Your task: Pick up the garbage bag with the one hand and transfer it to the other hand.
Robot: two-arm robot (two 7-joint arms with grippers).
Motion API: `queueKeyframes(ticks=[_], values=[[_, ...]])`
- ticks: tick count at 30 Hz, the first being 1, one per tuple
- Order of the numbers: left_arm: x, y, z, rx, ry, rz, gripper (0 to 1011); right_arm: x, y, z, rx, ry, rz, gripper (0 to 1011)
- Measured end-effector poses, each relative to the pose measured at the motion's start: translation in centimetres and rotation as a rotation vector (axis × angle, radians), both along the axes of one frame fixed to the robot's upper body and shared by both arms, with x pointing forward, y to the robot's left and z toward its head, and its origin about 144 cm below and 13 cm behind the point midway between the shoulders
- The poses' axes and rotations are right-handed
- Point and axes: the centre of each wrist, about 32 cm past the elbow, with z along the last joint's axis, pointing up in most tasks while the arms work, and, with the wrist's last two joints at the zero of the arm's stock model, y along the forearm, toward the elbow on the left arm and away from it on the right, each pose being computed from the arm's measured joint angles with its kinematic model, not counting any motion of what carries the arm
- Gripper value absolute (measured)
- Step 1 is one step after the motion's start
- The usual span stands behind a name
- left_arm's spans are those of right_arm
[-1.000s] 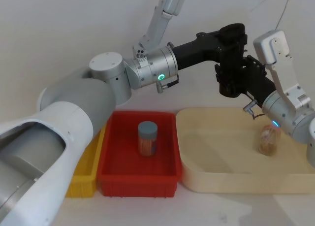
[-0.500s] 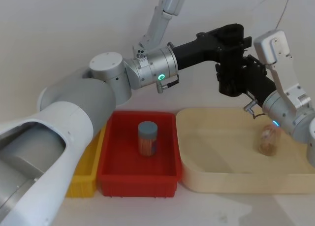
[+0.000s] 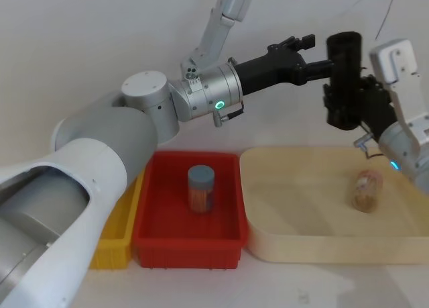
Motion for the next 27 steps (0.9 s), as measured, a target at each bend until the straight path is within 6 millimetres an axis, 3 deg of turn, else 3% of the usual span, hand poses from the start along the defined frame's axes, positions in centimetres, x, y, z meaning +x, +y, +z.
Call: queueKeyframes(ticks=[12, 20, 23, 24, 27], values=[[0.0, 0.0, 0.0, 0.0, 0.0, 0.0, 1001, 0.2, -2.7, -0.7, 0.022, 0.056, -0.163, 581], [0.0, 0.0, 0.0, 0.0, 0.0, 0.0, 1002, 0.4, -4.4, -1.2, 0.035, 0.095, -0.249, 841], [0.0, 0.0, 0.0, 0.0, 0.0, 0.0, 1001, 0.4, -4.6, -1.3, 0.037, 0.1, -0.261, 857], [0.0, 0.0, 0.0, 0.0, 0.0, 0.0, 1002, 0.5, -5.0, -1.4, 0.04, 0.109, -0.28, 948], [0.0, 0.0, 0.0, 0.0, 0.0, 0.0, 1002, 0.5, -5.3, -1.5, 0.042, 0.116, -0.296, 1002]])
